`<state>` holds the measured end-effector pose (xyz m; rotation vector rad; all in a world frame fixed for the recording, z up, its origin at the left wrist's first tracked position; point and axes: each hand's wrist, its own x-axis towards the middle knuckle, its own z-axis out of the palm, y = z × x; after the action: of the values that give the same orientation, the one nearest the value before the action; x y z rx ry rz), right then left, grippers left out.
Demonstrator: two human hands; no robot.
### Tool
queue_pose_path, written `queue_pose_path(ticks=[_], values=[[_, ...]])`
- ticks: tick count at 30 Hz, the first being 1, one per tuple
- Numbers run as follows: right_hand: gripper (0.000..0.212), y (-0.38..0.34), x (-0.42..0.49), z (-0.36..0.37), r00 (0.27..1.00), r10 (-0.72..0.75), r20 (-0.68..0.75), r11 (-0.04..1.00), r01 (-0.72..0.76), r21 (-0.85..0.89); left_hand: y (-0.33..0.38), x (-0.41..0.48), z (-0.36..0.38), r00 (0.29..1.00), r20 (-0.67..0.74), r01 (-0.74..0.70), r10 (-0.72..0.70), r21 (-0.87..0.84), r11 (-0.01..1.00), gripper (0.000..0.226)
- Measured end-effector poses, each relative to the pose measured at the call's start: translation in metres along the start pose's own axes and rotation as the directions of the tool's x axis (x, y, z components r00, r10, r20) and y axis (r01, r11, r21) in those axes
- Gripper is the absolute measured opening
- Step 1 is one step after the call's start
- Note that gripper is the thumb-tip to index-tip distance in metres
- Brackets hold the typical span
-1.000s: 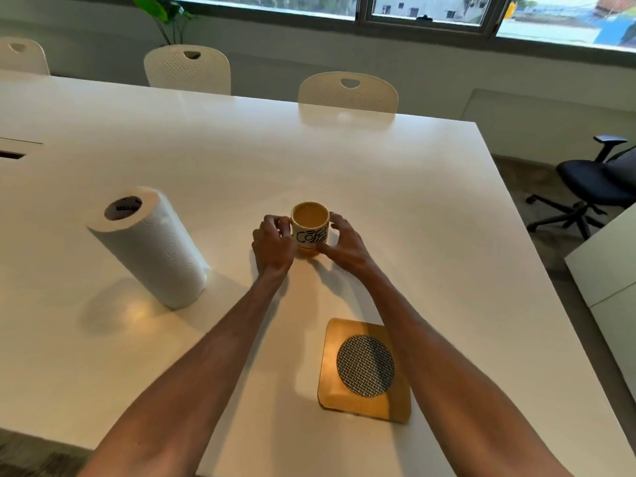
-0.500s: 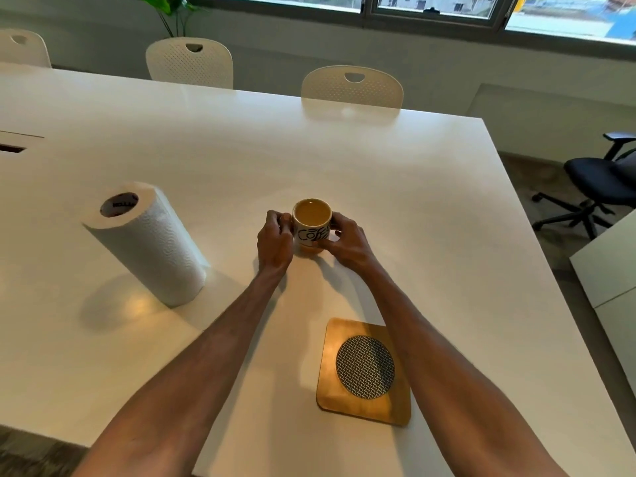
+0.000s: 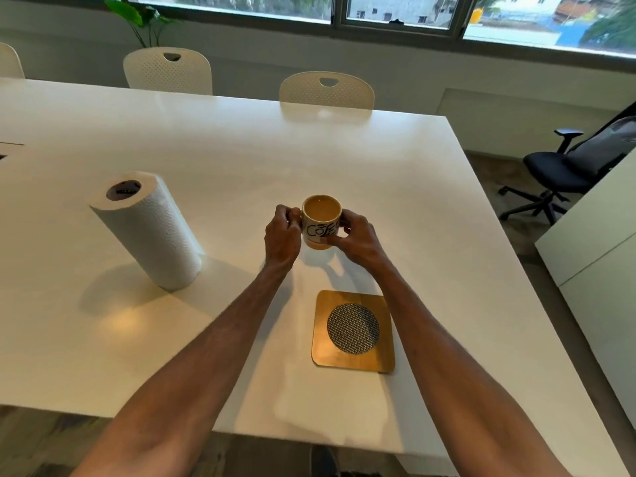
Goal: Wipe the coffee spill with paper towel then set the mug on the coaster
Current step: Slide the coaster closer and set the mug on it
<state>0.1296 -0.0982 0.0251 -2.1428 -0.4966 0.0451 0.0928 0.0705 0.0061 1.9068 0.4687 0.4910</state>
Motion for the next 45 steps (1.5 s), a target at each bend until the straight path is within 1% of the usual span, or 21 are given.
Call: queue_pose_path(ticks=[5, 14, 19, 25, 29, 45], values=[[0.06, -0.002, -0.042, -0.008, 0.999, 0.037, -0.018, 0.999, -0.037, 0.001, 0.006, -0.039, 0.002, 1.0, 0.022, 0.013, -0.013, 0.001, 1.0, 0.027], [0.057, -0.002, -0.114, -0.018, 0.996, 0.082, -0.032, 0.997, -0.082, 0.002, 0.004, -0.107, -0.007, 0.998, 0.07, 0.004, -0.003, -0.008, 1.0, 0.025], [0.058, -0.003, -0.144, -0.02, 0.996, 0.074, -0.053, 0.997, -0.074, 0.003, 0.005, -0.134, -0.012, 0.997, 0.081, -0.01, 0.012, -0.025, 1.0, 0.023], [0.065, -0.005, -0.169, -0.023, 0.994, 0.092, -0.061, 0.996, -0.092, -0.004, 0.006, -0.157, -0.013, 0.996, 0.091, -0.014, 0.016, -0.021, 1.0, 0.024], [0.064, -0.003, -0.182, -0.027, 0.993, 0.101, -0.065, 0.995, -0.101, 0.001, 0.007, -0.17, -0.011, 0.995, 0.09, -0.029, 0.03, -0.012, 1.0, 0.021], [0.063, -0.003, -0.209, -0.034, 0.99, 0.117, -0.082, 0.993, -0.116, 0.02, 0.012, -0.193, -0.012, 0.993, 0.111, -0.041, 0.042, -0.01, 0.999, 0.024]])
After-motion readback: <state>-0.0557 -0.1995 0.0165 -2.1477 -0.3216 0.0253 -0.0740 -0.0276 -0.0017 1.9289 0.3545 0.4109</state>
